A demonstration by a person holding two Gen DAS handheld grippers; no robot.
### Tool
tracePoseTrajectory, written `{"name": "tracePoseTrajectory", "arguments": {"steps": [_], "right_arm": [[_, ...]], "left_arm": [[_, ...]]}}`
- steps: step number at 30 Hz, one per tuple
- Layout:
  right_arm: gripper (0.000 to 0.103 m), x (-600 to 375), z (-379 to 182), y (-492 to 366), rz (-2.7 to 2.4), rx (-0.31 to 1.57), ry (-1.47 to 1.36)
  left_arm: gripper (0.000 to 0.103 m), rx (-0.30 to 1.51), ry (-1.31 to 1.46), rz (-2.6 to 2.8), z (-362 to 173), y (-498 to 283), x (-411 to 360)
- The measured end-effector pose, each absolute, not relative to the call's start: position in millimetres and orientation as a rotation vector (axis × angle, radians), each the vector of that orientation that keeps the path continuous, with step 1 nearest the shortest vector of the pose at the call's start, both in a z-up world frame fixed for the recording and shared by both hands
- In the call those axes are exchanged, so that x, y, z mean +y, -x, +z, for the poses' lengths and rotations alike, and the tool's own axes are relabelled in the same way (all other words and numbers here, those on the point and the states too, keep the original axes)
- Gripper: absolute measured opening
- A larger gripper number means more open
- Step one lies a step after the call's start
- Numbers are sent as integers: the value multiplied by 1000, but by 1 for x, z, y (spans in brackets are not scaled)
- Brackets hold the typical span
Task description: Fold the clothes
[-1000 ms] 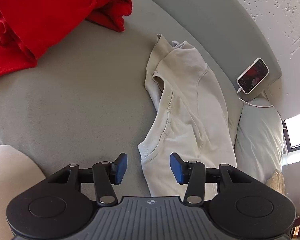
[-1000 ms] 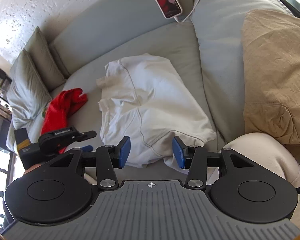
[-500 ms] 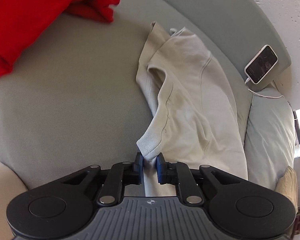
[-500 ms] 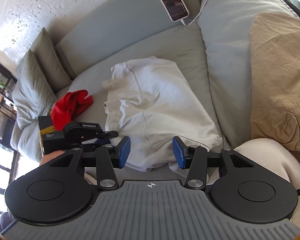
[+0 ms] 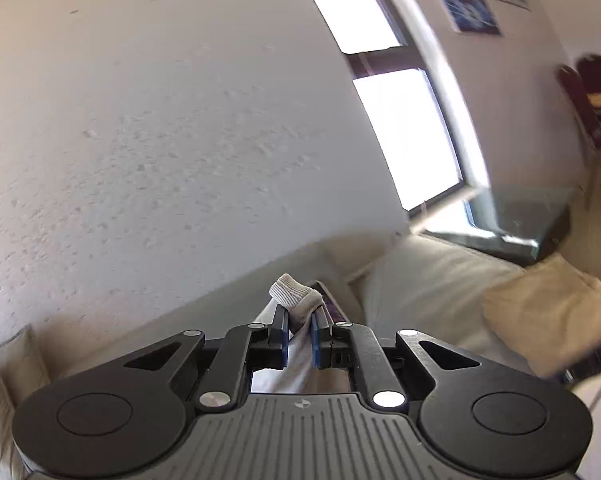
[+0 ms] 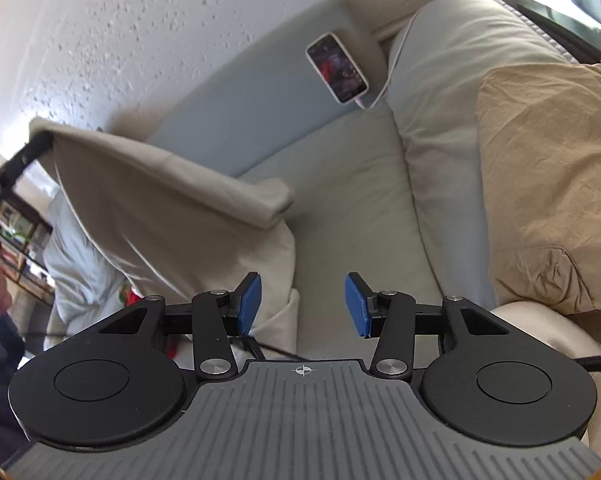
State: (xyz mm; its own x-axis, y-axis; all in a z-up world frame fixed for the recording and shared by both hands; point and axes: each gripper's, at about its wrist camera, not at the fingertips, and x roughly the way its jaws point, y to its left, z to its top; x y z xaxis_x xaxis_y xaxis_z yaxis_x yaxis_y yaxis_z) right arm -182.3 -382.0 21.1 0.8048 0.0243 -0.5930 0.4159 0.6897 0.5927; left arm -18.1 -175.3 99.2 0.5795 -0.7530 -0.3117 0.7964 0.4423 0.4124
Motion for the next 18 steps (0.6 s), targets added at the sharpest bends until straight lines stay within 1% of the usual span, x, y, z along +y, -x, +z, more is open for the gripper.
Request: {"name": "tracePoseTrajectory", "arguments": {"steps": [4, 7, 8, 9, 10, 11, 12, 13, 15, 18], "right_arm": [[50, -394, 26, 198, -226, 533, -898], [51, -398, 24, 203, -240, 541, -915], [51, -398, 22, 202, -247, 548, -914], [62, -399, 19, 201, -253, 555, -914], [69, -399, 17, 199, -257, 563, -917], [69, -399, 14, 196, -263, 570, -916], [69, -399, 11, 193, -259, 581, -915], [69, -398, 8, 190, -255, 591, -913], [69, -397, 2, 184, -247, 613, -910], [69, -397, -12, 174, -248, 657, -918]], "left_arm": [[9, 373, -584, -1098, 15, 48, -187], [12, 568, -529, -1063, -27, 52, -183], [18, 621, -513, -1035, -38, 52, -181], [22, 667, -483, -1007, -43, 49, -177], [22, 709, -446, -979, -44, 45, -172], [28, 743, -400, -954, -43, 40, -166], [41, 773, -348, -929, -40, 36, -159], [45, 797, -299, -904, -36, 29, -151], [57, 839, -207, -854, -29, 19, -130], [63, 923, -51, -806, -28, 11, -104]]}}
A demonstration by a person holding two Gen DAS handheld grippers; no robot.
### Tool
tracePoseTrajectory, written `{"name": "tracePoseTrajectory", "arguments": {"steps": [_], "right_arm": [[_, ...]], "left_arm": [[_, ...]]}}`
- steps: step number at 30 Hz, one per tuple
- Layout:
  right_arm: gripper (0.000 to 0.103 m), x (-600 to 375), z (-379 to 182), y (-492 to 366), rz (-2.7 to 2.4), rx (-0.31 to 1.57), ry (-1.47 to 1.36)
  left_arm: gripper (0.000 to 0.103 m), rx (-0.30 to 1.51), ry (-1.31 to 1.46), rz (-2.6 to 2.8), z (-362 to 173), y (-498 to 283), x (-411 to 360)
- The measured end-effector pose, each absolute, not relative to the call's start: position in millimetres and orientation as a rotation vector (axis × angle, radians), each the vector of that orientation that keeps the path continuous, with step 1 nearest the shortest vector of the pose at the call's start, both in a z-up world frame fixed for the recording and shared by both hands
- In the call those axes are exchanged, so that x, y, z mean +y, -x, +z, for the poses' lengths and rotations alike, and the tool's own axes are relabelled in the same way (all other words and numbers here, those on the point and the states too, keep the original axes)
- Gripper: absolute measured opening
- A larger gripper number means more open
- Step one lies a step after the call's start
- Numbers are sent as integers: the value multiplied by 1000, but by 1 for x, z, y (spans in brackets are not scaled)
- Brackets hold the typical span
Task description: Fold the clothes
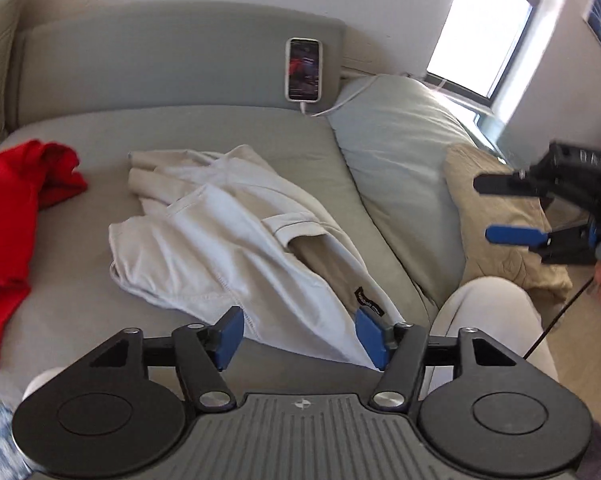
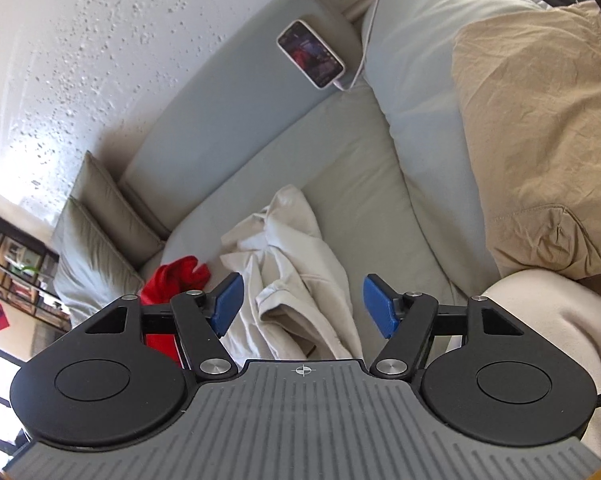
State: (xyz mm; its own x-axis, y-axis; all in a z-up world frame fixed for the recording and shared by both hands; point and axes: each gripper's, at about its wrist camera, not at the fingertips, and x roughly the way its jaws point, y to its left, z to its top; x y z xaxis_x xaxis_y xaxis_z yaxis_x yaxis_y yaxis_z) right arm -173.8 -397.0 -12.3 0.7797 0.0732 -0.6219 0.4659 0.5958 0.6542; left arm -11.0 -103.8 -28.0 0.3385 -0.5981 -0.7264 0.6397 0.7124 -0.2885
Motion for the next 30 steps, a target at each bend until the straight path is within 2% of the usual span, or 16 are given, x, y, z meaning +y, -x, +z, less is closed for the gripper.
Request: {"name": "tracePoseTrajectory", "arguments": {"steps": [4, 7, 10, 14, 17, 20, 21, 24, 30], "right_arm": [[69, -393, -30, 150, -214, 731, -873], [68, -380, -39, 119, -143, 773, -756], [58, -363, -48, 82, -82, 820, -631], [59, -346, -58, 40, -30, 917, -491], [67, -333, -57, 26, 1, 918, -407], [65, -331, -66, 9, -50, 918, -425], [57, -331, -72, 3, -57, 942, -451], [4, -331, -84, -5, -50, 975, -505], [4, -369, -50, 53, -247, 763, -613]], "left_arm": [[63, 1056, 191, -721, -47, -6, -93], [62, 1083, 231, -690, -56, -13, -100], [62, 1093, 167, -713, -59, -14, -116], [66, 1089, 26, -799, -62, -2, -142], [66, 1112, -7, -822, -72, 3, -154], [66, 1126, -14, -820, -75, 6, -157], [66, 1123, -15, -815, -75, 7, -156], [66, 1118, -3, -790, -74, 7, -148], [66, 1129, 53, -756, -76, 4, -135]]}}
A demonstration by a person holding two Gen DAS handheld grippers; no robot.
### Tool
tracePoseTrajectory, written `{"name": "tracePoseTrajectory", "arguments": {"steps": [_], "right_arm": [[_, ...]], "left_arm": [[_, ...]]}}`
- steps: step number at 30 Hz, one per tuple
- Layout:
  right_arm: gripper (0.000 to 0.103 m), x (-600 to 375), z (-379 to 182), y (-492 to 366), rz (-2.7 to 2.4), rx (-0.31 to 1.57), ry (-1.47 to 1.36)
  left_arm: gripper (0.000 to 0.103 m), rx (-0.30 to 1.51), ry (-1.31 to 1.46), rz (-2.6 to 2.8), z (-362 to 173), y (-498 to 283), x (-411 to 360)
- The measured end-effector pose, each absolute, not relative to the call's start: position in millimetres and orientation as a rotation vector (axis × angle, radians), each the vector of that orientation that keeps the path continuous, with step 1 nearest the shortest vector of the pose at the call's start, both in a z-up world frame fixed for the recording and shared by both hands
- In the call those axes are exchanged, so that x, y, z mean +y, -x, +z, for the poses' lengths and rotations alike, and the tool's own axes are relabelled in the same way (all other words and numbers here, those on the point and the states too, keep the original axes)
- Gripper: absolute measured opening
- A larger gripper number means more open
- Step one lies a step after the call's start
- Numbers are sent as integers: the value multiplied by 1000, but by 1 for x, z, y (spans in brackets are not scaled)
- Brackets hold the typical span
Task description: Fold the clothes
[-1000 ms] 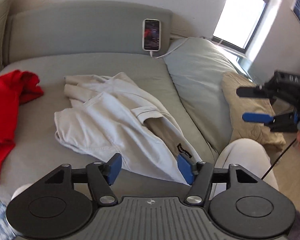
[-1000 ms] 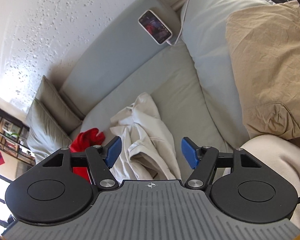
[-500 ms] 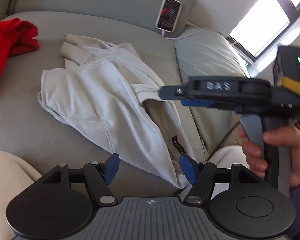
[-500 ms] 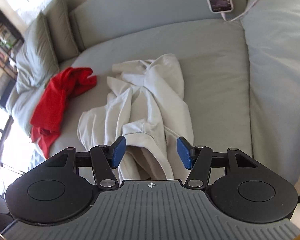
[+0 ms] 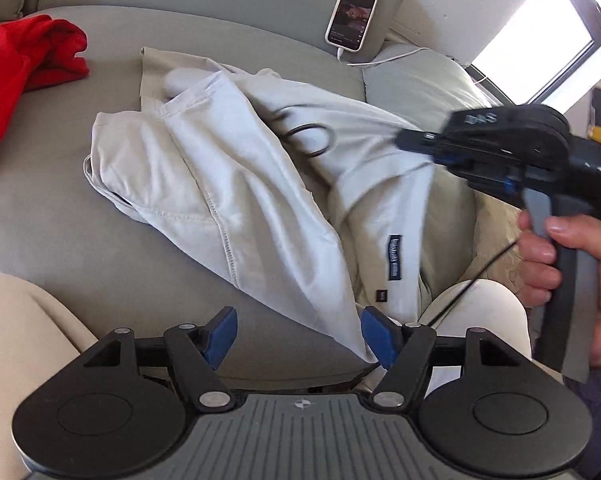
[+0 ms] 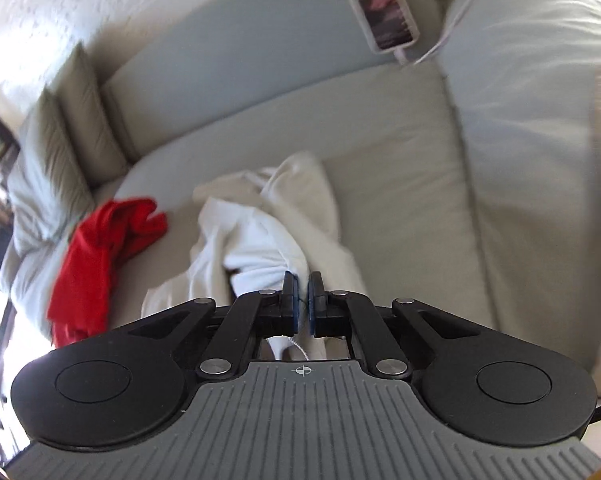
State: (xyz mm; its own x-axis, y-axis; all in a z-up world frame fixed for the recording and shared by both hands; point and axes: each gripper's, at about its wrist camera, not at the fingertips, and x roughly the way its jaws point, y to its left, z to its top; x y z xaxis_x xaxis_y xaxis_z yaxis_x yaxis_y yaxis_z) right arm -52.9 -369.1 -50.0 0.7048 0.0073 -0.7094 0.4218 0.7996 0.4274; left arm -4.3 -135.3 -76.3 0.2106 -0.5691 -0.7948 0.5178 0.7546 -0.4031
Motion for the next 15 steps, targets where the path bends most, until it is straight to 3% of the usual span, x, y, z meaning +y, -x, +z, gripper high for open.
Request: {"name": "tracePoseTrajectory", "arguments": {"steps": [7, 12, 15], "right_arm": [[4, -435, -58, 137, -558, 754, -765], [5, -434, -68, 153, -542, 773, -768], [5, -431, -69, 151, -528, 773, -749]], "left_arm": [[66, 1187, 124, -742, -82, 2, -149], [64, 1324, 314, -672, -83, -13, -168], [65, 1341, 281, -577, -73, -20, -197]]}}
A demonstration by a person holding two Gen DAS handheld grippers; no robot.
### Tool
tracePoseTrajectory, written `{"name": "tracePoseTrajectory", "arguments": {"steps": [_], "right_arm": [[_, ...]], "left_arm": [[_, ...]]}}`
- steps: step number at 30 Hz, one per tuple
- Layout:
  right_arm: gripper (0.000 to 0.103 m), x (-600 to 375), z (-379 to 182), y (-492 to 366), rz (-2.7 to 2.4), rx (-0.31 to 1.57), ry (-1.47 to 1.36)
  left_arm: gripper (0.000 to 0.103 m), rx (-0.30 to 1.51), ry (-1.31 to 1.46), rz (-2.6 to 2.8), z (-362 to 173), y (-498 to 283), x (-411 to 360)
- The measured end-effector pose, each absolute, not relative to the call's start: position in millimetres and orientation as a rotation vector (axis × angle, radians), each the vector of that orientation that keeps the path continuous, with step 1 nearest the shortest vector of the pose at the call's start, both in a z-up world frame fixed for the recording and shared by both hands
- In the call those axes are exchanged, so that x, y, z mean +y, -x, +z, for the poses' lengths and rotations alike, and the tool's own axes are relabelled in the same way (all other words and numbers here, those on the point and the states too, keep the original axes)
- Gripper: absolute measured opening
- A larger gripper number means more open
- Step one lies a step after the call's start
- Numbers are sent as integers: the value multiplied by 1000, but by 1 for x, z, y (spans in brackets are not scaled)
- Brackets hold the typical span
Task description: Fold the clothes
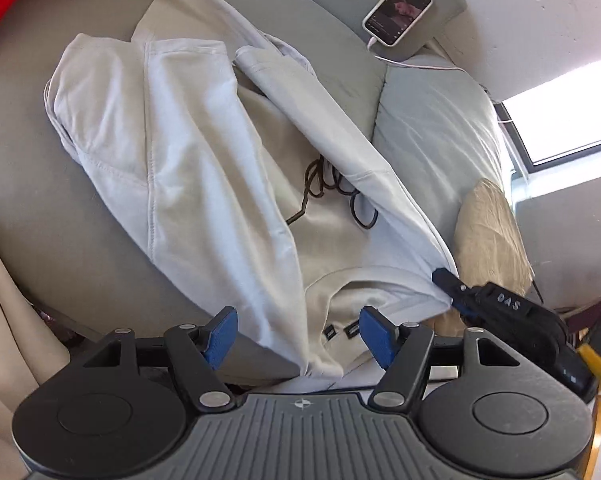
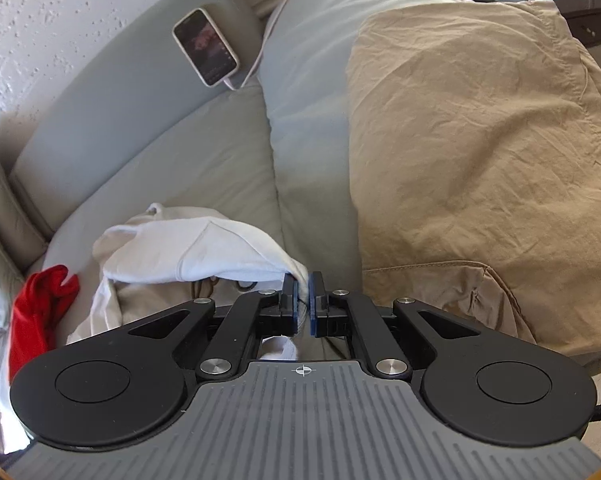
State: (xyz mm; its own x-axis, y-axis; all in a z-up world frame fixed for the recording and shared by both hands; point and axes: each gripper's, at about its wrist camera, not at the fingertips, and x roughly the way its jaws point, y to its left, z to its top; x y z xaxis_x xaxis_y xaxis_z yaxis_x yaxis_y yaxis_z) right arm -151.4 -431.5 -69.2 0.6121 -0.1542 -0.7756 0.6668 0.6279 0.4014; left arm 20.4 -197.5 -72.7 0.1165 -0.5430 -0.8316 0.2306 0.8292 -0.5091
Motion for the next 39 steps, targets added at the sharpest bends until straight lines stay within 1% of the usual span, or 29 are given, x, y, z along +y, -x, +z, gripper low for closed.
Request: {"name": "tracePoseTrajectory", "arguments": {"steps": [3, 6, 11, 13, 14, 15, 16, 17, 20, 22, 28, 30, 32, 33, 35, 36, 39], "right_arm": [[6, -430, -68, 152, -512, 767, -750], [6, -430, -67, 153, -503, 764, -750], [7, -428, -67, 155, -485, 762, -749], [7, -430, -67, 156, -477, 759, -755], [7, -430, -66, 157, -472, 756, -761], [7, -430, -66, 159, -467, 754, -767], [7, -430, -65, 160, -462, 752, -774], [7, -431, -65, 161, -458, 751, -782], [7, -432, -66, 164, -448, 756, -817], [7, -432, -67, 165, -433, 764, -849], [8, -425, -79, 169, -345, 826, -997], [9, -414, -87, 168, -299, 872, -1049], [9, -399, -92, 165, -264, 920, -1043], [11, -391, -94, 163, -241, 940, -1034], [31, -381, -96, 161, -218, 965, -1026], [46, -378, -95, 160, -215, 972, -1021], [48, -371, -89, 156, -220, 953, -954]], "left_arm": [[64, 1343, 146, -458, -69, -27, -227], [59, 1382, 29, -408, -78, -31, -250], [57, 1407, -170, -328, -99, -33, -269], [48, 1384, -237, -332, -104, -31, -267], [39, 1357, -256, -355, -103, -29, -262], [22, 1335, -251, -375, -100, -26, -253], [13, 1319, -236, -393, -97, -25, -241], [8, 1302, -221, -410, -95, -23, -229], [2, 1238, -123, -448, -82, -16, -183], [1, 1172, -21, -440, -69, -9, -145], [1, 850, 261, -376, -10, 15, -50], [1, 767, 310, -367, -1, 19, -41], [1, 714, 322, -358, 5, 17, -42], [1, 702, 318, -353, 8, 16, -42], [1, 696, 310, -346, 12, 20, -43], [1, 700, 309, -345, 13, 20, -42], [1, 726, 327, -332, 6, 19, -37]]}}
